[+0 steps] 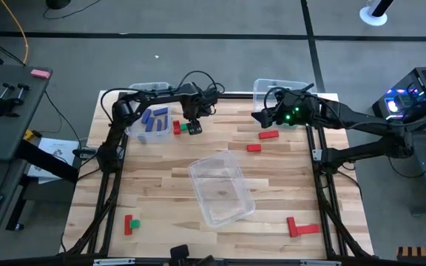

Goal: Sort blocks
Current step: Put the green block into the top right transparent bin

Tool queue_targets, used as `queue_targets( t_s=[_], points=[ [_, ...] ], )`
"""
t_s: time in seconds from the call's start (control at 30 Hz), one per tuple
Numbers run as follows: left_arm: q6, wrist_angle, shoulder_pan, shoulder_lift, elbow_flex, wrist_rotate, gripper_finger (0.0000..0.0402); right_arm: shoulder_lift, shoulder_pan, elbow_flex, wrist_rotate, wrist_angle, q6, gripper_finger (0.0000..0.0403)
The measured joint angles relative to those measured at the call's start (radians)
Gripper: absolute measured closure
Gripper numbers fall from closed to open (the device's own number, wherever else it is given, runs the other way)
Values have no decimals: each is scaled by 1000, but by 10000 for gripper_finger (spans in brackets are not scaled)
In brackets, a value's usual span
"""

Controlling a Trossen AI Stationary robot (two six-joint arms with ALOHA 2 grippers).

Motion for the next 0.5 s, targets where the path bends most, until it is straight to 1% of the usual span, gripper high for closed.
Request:
queue_targets(
  t_s=[0.5],
  points=[
    [-35,-1,-3,85,2,-1,179,0,0,0,-1,-1,-2,59]
  ],
)
